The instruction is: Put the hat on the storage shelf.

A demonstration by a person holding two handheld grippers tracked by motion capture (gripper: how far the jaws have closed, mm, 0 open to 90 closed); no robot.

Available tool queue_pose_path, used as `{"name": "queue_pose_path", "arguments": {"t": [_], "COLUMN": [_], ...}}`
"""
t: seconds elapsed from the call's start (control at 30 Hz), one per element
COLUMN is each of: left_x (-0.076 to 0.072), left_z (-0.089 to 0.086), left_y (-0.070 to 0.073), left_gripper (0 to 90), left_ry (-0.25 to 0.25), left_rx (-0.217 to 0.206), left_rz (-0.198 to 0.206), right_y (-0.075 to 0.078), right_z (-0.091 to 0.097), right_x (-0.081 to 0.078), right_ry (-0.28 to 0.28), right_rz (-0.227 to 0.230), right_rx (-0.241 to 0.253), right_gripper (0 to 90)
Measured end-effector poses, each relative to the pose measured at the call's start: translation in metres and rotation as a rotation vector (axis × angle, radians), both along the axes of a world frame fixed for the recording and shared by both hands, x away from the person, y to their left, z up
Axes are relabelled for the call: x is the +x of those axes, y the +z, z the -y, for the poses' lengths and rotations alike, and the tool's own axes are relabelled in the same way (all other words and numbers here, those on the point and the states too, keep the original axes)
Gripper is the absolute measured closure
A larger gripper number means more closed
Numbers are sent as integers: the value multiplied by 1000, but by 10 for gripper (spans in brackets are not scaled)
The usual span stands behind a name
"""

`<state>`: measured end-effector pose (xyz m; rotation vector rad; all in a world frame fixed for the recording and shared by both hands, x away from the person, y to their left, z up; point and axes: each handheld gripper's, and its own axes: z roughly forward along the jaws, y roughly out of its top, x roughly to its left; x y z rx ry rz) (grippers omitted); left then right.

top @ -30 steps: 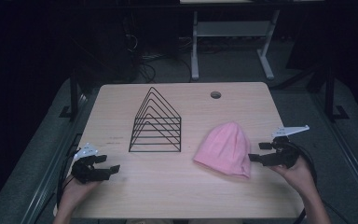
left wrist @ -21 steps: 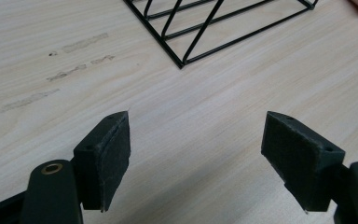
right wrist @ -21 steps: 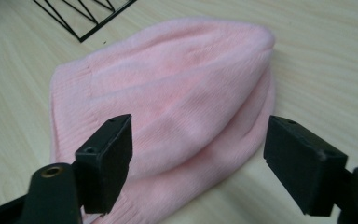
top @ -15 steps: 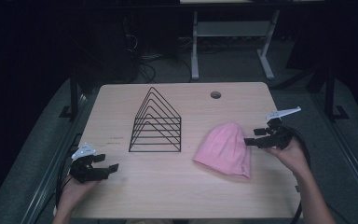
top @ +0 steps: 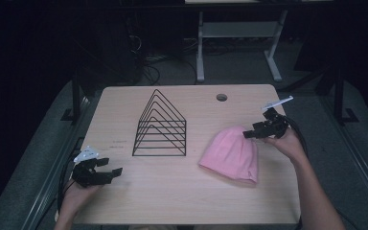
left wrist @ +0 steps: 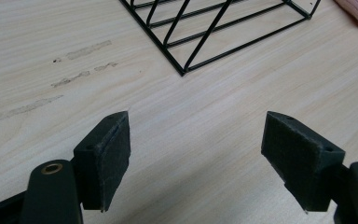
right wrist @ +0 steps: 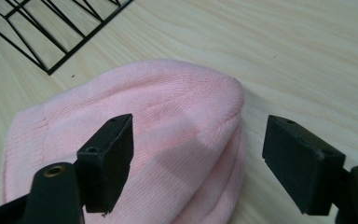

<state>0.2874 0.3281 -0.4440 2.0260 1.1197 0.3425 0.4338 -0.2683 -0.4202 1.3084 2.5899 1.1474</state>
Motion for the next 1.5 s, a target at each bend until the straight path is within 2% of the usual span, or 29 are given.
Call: {"name": "queue_pose_path", "arguments": {"t": [0.2,0.3,0.33,0.5,0.53,0.57,0.67,0.97,1.0,1.03,1.07,1.1,1.13,1.23,1.3,1.4,1.47,1.5], "left_x": [0,0,-1,-1,0,0,0,0,0,0,0,0,0,0,0,0,0,0], "left_z": [0,-1,-1,-1,0,0,0,2,2,2,0,0,0,0,0,0,-1,-1], "left_y": [-1,0,-1,-1,-2,-2,-1,-1,-1,-1,-1,-1,-1,-2,-2,-1,-1,-1], "left_gripper": [235,235,235,235,235,235,235,235,235,235,235,236,235,235,235,236,236,235], "left_ry": [-2,2,4,-2,-5,-5,-12,-18,-18,-16,-19,-19,-17,-12,-19,-16,-14,-14], "left_rx": [8,3,0,9,13,13,19,19,19,17,22,22,19,12,19,16,15,15], "left_rz": [1,6,6,5,3,3,1,4,3,3,1,1,2,2,0,5,4,4], "right_y": [-13,-14,-17,-19,-21,-21,-28,-38,-40,-40,-41,-41,-42,-41,-35,-29,-17,-17], "right_z": [-9,-11,-13,-13,-13,-13,-14,-17,-16,-16,-16,-16,-16,-16,-18,-20,-23,-23], "right_x": [16,19,23,28,29,29,31,34,34,34,35,35,34,33,30,27,21,21], "right_ry": [1,3,6,-13,-17,-17,-21,0,-10,-10,-14,-14,-16,-13,-8,2,14,14], "right_rz": [-28,-38,-36,-42,-49,-49,-90,-138,-142,-142,-141,-141,-138,-140,-117,-99,-65,-65], "right_rx": [-25,-20,-36,-19,-24,-24,-17,2,22,22,33,33,39,49,42,49,47,47], "right_gripper": [278,297,316,369,416,416,481,551,570,570,613,613,663,709,744,752,756,756]}}
